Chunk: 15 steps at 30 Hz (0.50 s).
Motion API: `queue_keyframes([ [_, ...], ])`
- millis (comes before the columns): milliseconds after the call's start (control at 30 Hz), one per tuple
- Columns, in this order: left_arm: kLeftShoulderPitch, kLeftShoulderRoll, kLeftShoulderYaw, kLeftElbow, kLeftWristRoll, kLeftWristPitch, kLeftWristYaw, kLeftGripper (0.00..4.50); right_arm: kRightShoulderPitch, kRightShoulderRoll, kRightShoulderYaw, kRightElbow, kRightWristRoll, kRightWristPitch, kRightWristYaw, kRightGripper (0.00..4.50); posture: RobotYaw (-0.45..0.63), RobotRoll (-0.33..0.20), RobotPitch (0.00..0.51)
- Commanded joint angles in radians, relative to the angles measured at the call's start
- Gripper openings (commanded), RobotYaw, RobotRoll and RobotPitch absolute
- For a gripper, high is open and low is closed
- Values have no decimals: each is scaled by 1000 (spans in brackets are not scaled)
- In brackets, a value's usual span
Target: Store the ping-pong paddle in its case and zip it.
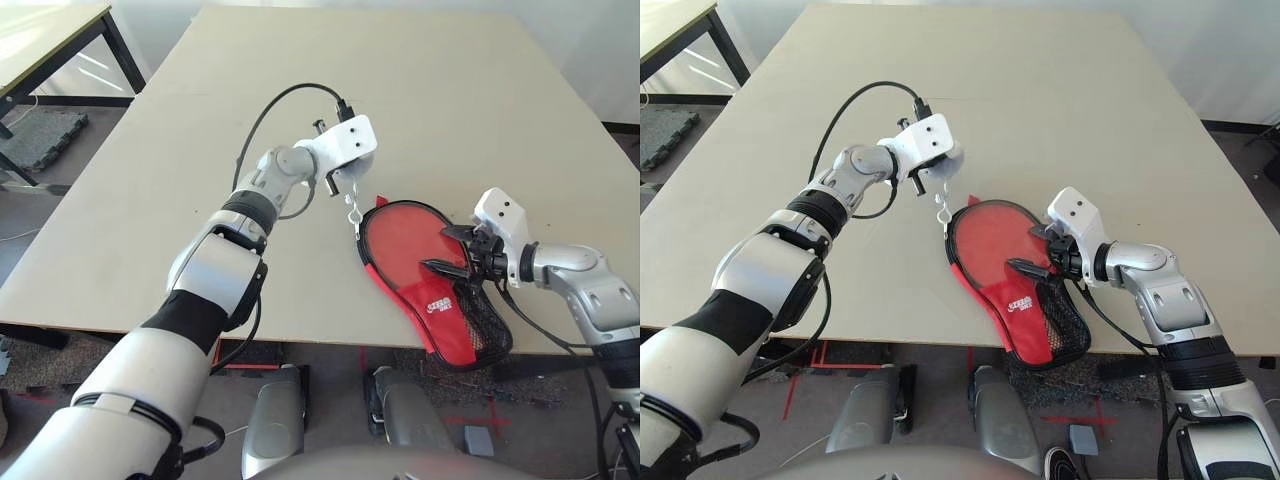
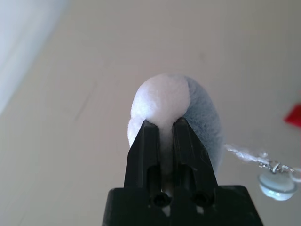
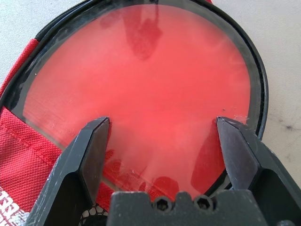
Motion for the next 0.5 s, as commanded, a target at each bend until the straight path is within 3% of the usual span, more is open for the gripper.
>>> queue_keyframes([
  [33,-58,-32,42,11,-3,-37,116,54,49,7,41,23,-10,48,-6,4500,-6,0,149],
  [300,-120,-105,86,9,3,-138,309,54,62,14,39,-3,-2,65,-20,4500,-30,0,148],
  [500,-92,-168,101,11,-18,-172,240,54,72,16,38,-17,8,71,-32,4500,-35,0,149],
])
